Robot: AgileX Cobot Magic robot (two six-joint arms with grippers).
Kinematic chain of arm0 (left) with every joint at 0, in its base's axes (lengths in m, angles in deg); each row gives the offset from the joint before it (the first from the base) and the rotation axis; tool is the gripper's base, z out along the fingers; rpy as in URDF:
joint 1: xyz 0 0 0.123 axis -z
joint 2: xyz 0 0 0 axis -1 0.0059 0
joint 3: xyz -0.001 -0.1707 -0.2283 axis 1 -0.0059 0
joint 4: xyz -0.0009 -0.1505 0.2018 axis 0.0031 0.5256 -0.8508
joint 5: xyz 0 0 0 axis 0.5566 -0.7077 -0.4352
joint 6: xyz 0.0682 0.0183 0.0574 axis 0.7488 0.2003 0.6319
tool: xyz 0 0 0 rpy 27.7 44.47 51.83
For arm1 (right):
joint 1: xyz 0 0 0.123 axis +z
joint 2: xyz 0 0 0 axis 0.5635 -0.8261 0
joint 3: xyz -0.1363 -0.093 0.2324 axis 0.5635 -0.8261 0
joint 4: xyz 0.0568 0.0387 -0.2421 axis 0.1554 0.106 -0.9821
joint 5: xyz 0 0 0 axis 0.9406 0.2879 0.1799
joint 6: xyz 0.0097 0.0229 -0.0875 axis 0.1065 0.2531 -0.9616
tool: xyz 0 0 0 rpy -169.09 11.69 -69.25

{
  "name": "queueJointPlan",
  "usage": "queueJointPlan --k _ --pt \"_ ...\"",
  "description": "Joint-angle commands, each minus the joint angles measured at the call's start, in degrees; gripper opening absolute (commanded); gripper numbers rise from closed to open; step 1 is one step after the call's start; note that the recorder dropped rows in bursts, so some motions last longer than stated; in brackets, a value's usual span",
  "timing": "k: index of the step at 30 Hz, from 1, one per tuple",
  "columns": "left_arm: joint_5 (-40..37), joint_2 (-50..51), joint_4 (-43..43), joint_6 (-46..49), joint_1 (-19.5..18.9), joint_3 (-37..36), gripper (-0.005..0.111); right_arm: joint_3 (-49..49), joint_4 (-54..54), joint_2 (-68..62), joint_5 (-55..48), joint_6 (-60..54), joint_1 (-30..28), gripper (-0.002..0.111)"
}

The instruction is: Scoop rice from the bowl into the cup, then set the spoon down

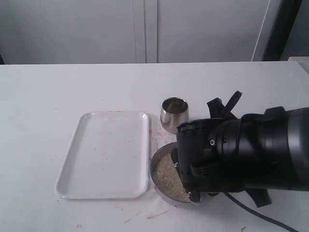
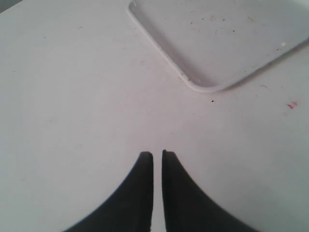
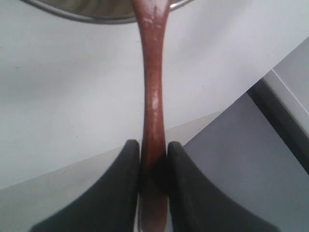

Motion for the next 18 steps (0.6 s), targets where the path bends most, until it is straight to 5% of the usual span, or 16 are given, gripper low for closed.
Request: queueJointPlan --k 1,18 --pt "-1.9 -0.2 0.0 -0.3 0.1 -0.5 0.014 -0.2 1.2 0.1 -0.4 -0.5 0.4 0.000" --pt "-1.9 -0.2 0.0 -0.3 0.1 -0.5 0.014 -0.2 9.0 0.1 -0.4 -0.2 0.4 0.000"
